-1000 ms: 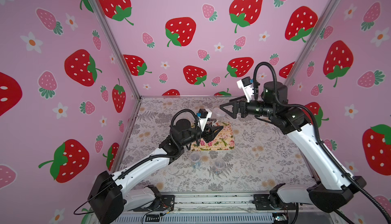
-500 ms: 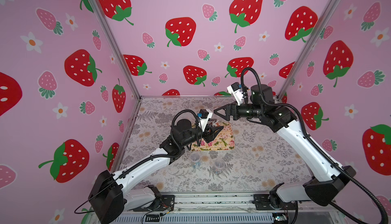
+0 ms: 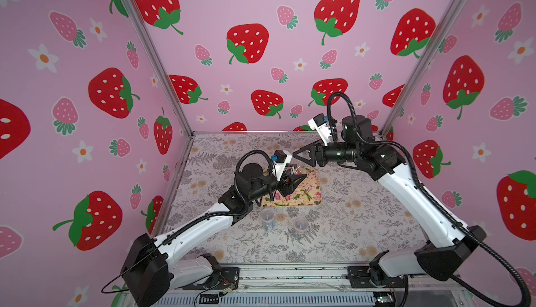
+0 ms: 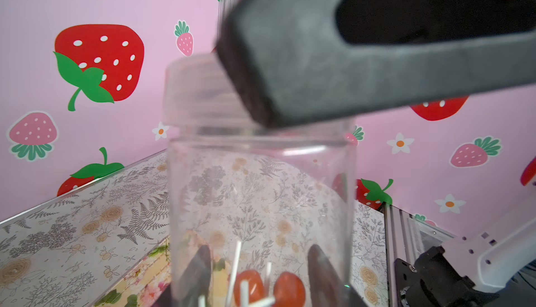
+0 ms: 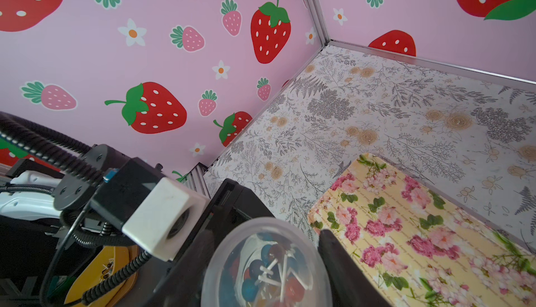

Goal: Pour the candies out of the jar
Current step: Unscrew the lid from the jar.

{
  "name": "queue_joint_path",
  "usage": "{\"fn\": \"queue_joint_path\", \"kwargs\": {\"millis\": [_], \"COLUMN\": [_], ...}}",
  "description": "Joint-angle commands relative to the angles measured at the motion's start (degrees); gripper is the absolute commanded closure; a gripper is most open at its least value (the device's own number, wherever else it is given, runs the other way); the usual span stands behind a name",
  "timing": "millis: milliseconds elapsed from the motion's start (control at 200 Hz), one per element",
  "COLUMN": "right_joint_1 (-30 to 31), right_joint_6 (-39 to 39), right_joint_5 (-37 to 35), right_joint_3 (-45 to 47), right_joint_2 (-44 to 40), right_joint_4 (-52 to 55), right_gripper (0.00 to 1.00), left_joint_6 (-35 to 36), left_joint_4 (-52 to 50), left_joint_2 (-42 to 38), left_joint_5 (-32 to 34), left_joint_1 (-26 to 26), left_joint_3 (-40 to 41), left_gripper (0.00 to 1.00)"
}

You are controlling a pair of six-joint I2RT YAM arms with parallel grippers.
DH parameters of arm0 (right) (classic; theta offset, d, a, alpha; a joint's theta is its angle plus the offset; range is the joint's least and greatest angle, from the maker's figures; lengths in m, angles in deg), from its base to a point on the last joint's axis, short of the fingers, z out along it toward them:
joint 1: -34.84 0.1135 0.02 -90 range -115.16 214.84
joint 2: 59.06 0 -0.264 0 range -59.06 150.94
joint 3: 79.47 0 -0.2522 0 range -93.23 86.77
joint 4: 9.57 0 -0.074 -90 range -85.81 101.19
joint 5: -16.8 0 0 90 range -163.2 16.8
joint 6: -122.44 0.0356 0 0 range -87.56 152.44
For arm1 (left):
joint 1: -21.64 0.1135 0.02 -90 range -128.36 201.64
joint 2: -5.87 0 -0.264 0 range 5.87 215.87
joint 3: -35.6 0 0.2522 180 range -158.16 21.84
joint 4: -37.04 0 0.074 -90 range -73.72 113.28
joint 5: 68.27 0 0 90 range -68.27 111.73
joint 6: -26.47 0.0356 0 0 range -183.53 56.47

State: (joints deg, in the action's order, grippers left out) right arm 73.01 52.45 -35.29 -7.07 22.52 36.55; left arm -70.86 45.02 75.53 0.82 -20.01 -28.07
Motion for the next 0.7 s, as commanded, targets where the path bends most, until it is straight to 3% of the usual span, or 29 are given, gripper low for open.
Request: {"fn": "queue_joint_path", "kwargs": {"millis": [0, 175, 345, 550, 680, 695], "right_joint_1": [-1.05, -4.28, -4.47, -4.44, -4.45, -4.43], "right_joint_6": [-8.39, -16.14, -22.87, -22.91, -23.00, -23.00], "right_joint_5": [10.60, 23.73, 29.61, 30.71, 29.27, 29.05], "right_joint_3": [-2.84, -9.01, -11.68, -12.09, -11.07, -10.95], "right_joint_2": [0.24, 3.57, 4.62, 5.34, 4.56, 4.48], "right_joint_4": [-3.55, -2.62, -2.52, -2.26, -1.41, -1.42], "right_gripper": [0.53, 0.53, 0.53, 0.53, 0.49, 0.44], "left_joint_6": [0.02, -3.92, -5.54, -5.23, -5.67, -5.63], "left_joint_4": [-2.95, -3.75, -4.14, -2.90, 0.14, 0.48], "left_joint_2": [-1.38, -2.88, -3.60, -2.97, -3.03, -3.05], "left_joint_5": [-12.36, -21.68, -26.81, -25.19, -22.11, -21.58], "left_joint_1": [-0.45, -0.47, -0.66, -0.98, -1.36, -1.41], "left_joint_3": [-4.98, -6.55, -7.63, -6.90, -5.28, -5.09], "left_gripper": [0.62, 0.62, 0.62, 0.62, 0.62, 0.62]}}
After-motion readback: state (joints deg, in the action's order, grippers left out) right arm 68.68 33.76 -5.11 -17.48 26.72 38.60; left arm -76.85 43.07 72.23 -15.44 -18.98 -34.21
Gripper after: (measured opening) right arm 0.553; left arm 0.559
